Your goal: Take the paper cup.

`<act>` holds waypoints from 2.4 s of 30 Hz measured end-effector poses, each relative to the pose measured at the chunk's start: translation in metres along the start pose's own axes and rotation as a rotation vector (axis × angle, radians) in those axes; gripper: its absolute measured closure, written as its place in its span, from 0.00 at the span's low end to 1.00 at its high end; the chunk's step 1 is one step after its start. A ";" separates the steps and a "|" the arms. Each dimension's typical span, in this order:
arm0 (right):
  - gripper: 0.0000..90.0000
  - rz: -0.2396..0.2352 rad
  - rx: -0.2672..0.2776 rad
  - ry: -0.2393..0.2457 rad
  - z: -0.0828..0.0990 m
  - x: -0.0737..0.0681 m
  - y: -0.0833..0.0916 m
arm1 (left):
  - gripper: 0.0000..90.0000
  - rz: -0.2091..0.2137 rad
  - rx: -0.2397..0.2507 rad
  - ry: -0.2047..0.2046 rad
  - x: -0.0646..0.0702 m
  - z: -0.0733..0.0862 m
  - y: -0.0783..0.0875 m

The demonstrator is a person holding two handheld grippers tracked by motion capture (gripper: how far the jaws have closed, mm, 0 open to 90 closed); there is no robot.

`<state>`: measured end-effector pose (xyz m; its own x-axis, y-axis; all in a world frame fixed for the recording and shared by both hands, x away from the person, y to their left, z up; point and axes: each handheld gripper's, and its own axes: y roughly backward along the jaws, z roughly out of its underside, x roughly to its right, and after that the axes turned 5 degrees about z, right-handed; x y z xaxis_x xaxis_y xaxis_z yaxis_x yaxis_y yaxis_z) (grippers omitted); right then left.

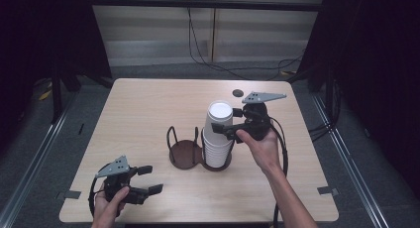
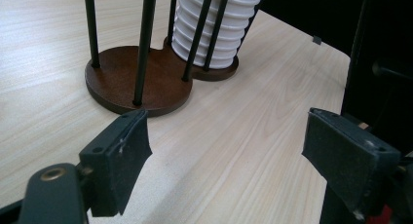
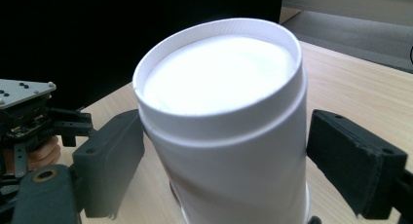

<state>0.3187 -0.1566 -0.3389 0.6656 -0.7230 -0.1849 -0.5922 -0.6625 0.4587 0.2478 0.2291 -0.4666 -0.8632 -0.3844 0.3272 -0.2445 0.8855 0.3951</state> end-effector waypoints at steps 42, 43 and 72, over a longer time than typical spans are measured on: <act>0.24 0.041 -0.005 0.101 -0.014 -0.006 -0.006 | 0.19 0.010 -0.041 0.002 0.001 0.001 -0.004; 0.24 0.050 0.002 0.106 -0.015 -0.007 -0.005 | 0.19 0.011 -0.040 0.002 0.002 0.001 -0.004; 0.25 0.054 0.099 0.111 -0.033 -0.012 0.016 | 0.18 0.007 -0.062 -0.009 0.003 0.000 -0.005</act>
<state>0.3163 -0.1525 -0.3004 0.6744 -0.7357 -0.0627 -0.6669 -0.6433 0.3761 0.2464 0.2238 -0.4674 -0.8687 -0.3759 0.3225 -0.2112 0.8701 0.4452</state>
